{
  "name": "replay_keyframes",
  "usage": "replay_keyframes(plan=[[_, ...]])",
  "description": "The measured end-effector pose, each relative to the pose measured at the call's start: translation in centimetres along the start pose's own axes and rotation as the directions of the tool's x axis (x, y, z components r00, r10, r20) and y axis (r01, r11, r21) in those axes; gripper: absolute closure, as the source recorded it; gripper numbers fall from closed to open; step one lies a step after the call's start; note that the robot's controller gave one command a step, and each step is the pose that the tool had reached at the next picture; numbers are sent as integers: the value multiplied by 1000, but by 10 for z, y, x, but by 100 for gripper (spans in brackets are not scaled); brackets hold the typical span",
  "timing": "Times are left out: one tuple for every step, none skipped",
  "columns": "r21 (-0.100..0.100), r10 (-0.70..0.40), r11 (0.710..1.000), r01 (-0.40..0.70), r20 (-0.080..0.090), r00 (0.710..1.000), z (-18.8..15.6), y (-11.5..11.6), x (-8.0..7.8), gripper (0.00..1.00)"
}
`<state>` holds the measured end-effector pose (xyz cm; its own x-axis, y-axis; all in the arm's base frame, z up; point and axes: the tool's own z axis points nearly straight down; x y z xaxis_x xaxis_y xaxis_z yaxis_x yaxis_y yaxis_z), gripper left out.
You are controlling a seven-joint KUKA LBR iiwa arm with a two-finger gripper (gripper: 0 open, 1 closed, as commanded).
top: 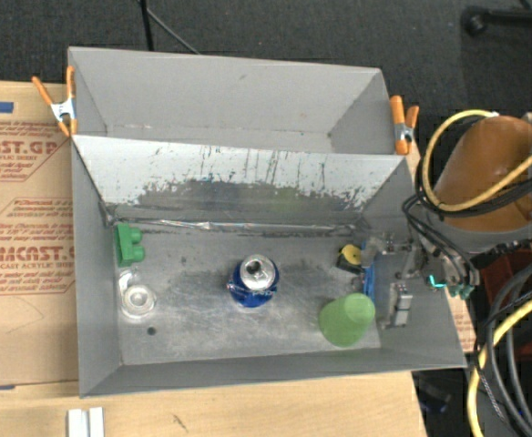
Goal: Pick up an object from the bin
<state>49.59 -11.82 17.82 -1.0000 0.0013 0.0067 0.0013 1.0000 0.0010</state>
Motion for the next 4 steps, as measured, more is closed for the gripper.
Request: replay_keyframes(plan=[[3, -273, 962, 273, 7, 962, 110, -10, 0, 0], [5, -459, 889, 459, 7, 889, 78, -24, 9, 0], [10, -713, 701, 713, 11, 701, 78, -12, -4, 0], [25, -882, 471, 882, 18, 471, 105, 4, -19, 0]])
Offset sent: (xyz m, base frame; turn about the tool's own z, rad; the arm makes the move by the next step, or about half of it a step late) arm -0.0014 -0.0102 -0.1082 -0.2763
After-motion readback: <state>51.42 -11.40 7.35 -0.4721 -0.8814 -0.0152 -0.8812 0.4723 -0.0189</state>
